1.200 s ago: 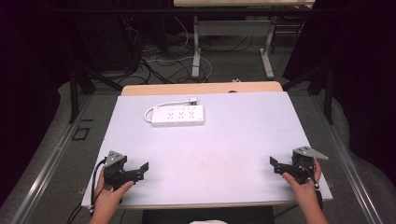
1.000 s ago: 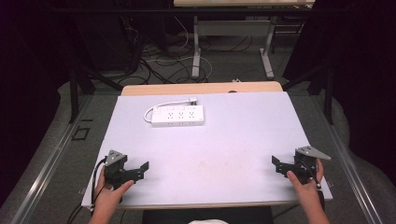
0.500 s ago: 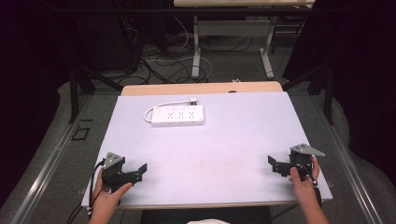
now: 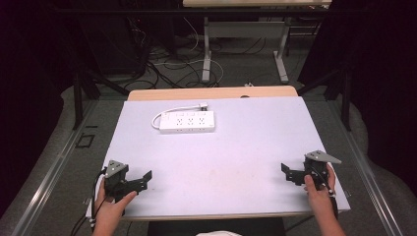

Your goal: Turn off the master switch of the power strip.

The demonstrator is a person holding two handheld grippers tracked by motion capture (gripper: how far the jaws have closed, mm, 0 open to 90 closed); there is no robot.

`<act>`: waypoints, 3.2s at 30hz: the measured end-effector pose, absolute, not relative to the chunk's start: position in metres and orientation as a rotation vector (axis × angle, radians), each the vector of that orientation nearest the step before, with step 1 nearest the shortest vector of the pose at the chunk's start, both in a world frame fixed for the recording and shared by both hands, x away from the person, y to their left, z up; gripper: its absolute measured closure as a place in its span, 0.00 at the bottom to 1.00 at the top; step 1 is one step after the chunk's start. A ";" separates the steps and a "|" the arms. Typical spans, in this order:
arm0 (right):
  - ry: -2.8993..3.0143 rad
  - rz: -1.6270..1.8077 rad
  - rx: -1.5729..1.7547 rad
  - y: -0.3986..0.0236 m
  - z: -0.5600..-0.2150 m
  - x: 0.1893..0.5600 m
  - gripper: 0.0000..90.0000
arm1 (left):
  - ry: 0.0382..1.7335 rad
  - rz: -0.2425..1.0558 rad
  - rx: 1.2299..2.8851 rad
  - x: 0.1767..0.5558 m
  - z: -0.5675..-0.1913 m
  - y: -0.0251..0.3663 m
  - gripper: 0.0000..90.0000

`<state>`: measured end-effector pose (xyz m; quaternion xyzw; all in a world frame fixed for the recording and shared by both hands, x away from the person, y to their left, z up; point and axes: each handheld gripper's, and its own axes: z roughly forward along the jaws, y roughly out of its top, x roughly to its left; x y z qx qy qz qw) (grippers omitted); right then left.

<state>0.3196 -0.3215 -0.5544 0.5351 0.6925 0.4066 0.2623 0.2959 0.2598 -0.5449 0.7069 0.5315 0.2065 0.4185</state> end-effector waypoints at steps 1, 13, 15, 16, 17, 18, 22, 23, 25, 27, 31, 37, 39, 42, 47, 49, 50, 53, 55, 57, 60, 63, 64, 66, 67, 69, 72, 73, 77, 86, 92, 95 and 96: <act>1.885 1.099 1.452 -0.321 -0.554 0.319 0.00 | 1.336 0.522 1.769 0.297 -0.544 0.260 0.05; 1.894 1.093 1.442 -0.316 -0.553 0.316 0.00 | 1.318 0.562 1.788 0.310 -0.536 0.256 0.17; 1.899 1.095 1.438 -0.316 -0.554 0.316 0.00 | 1.309 0.560 1.797 0.311 -0.534 0.255 0.18; 1.899 1.095 1.438 -0.316 -0.554 0.316 0.00 | 1.303 0.566 1.798 0.312 -0.533 0.254 0.18; 1.909 1.099 1.446 -0.315 -0.553 0.316 0.00 | 1.298 0.564 1.803 0.312 -0.532 0.253 0.18; 1.916 1.100 1.450 -0.315 -0.553 0.315 0.00 | 1.291 0.567 1.808 0.313 -0.531 0.252 0.18; 1.912 1.105 1.431 -0.314 -0.552 0.315 0.00 | 1.274 0.561 1.818 0.317 -0.527 0.247 0.19; 1.927 1.100 1.427 -0.313 -0.552 0.314 0.00 | 1.268 0.566 1.818 0.318 -0.526 0.246 0.19; 1.925 1.107 1.424 -0.313 -0.552 0.314 0.00 | 1.258 0.570 1.829 0.321 -0.523 0.244 0.19; 1.926 1.117 1.420 -0.312 -0.552 0.314 0.00 | 1.257 0.575 1.832 0.323 -0.520 0.241 0.21; 1.928 1.119 1.420 -0.310 -0.551 0.314 0.00 | 1.251 0.564 1.836 0.332 -0.515 0.236 0.22; 1.933 1.119 1.413 -0.310 -0.551 0.314 0.00 | 1.231 0.568 1.840 0.341 -0.510 0.232 0.25; 1.935 1.120 1.412 -0.310 -0.552 0.314 0.00 | 1.231 0.559 1.841 0.342 -0.509 0.232 0.29; 1.933 1.117 1.414 -0.310 -0.552 0.314 0.00 | 1.229 0.545 1.837 0.348 -0.504 0.230 0.29; 1.931 1.120 1.414 -0.310 -0.551 0.314 0.00 | 1.222 0.525 1.827 0.355 -0.494 0.225 0.29; 1.933 1.111 1.415 -0.311 -0.551 0.314 0.00 | 1.217 0.522 1.823 0.358 -0.489 0.223 0.29; 1.928 1.115 1.406 -0.311 -0.552 0.315 0.00 | 1.215 0.525 1.826 0.360 -0.487 0.223 0.30; 1.926 1.114 1.405 -0.312 -0.552 0.315 0.00 | 1.215 0.505 1.816 0.365 -0.480 0.222 0.31; 1.934 1.115 1.406 -0.312 -0.552 0.315 0.00 | 1.217 0.482 1.802 0.370 -0.475 0.221 0.34; 1.933 1.115 1.409 -0.312 -0.552 0.315 0.00 | 1.217 0.479 1.795 0.372 -0.473 0.220 0.34; 1.933 1.112 1.414 -0.312 -0.553 0.315 0.00 | 1.223 0.468 1.786 0.376 -0.469 0.218 0.35; 1.937 1.113 1.408 -0.313 -0.553 0.315 0.00 | 1.228 0.470 1.797 0.384 -0.462 0.215 0.38; 1.938 1.113 1.404 -0.313 -0.552 0.315 0.00 | 1.228 0.470 1.797 0.384 -0.462 0.215 0.39; 1.938 1.115 1.409 -0.312 -0.552 0.315 0.00 | 1.231 0.465 1.796 0.388 -0.460 0.213 0.39; 1.928 1.117 1.404 -0.311 -0.553 0.315 0.00 | 1.236 0.459 1.795 0.390 -0.458 0.212 0.41; 1.935 1.115 1.403 -0.311 -0.552 0.315 0.00 | 1.230 0.463 1.799 0.396 -0.455 0.209 0.42; 1.939 1.115 1.402 -0.312 -0.552 0.315 0.00 | 1.232 0.459 1.797 0.400 -0.453 0.207 0.44; 1.939 1.115 1.402 -0.312 -0.552 0.315 0.00 | 1.238 0.455 1.793 0.402 -0.451 0.207 0.44; 1.937 1.111 1.408 -0.312 -0.553 0.314 0.00 | 1.257 0.426 1.767 0.409 -0.448 0.205 0.50; 1.942 1.109 1.409 -0.311 -0.554 0.315 0.00 | 1.293 0.382 1.766 0.429 -0.448 0.203 0.57; 1.949 1.106 1.409 -0.310 -0.554 0.315 0.00 | 1.323 0.367 1.789 0.443 -0.449 0.202 0.63; 1.949 1.104 1.414 -0.311 -0.556 0.316 0.00 | 1.337 0.361 1.789 0.448 -0.448 0.201 0.67; 1.949 1.104 1.414 -0.311 -0.556 0.316 0.00 | 1.342 0.367 1.780 0.450 -0.448 0.200 0.67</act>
